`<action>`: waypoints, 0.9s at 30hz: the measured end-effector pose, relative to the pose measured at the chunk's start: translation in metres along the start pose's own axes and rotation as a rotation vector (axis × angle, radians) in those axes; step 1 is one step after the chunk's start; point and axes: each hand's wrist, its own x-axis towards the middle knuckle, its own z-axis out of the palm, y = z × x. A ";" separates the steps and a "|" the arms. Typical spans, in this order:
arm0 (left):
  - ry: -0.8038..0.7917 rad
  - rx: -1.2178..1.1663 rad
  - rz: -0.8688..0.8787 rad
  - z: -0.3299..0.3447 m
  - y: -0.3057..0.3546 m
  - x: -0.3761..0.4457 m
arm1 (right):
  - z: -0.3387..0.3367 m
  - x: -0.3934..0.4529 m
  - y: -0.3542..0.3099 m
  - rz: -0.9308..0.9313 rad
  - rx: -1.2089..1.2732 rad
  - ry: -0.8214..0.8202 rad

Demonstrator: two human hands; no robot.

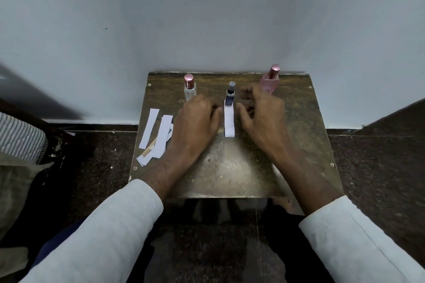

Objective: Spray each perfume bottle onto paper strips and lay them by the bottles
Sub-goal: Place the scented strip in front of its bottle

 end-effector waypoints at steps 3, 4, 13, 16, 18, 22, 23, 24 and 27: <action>0.018 -0.044 0.042 -0.010 -0.004 -0.014 | -0.006 -0.016 -0.006 -0.005 -0.008 0.039; 0.024 -0.053 0.037 -0.012 -0.007 -0.018 | -0.006 -0.021 -0.008 -0.005 -0.007 0.031; 0.050 -0.123 -0.173 -0.052 -0.022 -0.077 | 0.009 -0.083 -0.052 0.046 0.076 -0.072; 0.081 -0.136 -0.260 -0.065 -0.021 -0.092 | 0.016 -0.096 -0.067 0.031 0.080 -0.115; 0.134 -0.146 -0.346 -0.078 -0.022 -0.098 | 0.015 -0.103 -0.074 0.027 0.101 -0.122; 0.097 -0.120 -0.469 -0.091 -0.037 -0.109 | 0.008 -0.125 -0.079 0.096 0.130 -0.086; 0.074 -0.107 -0.480 -0.093 -0.040 -0.112 | 0.007 -0.128 -0.080 0.091 0.124 -0.099; 0.054 -0.093 -0.482 -0.094 -0.041 -0.114 | 0.005 -0.130 -0.081 0.076 0.117 -0.116; 0.019 -0.067 -0.461 -0.092 -0.036 -0.114 | 0.002 -0.124 -0.082 0.056 0.125 -0.139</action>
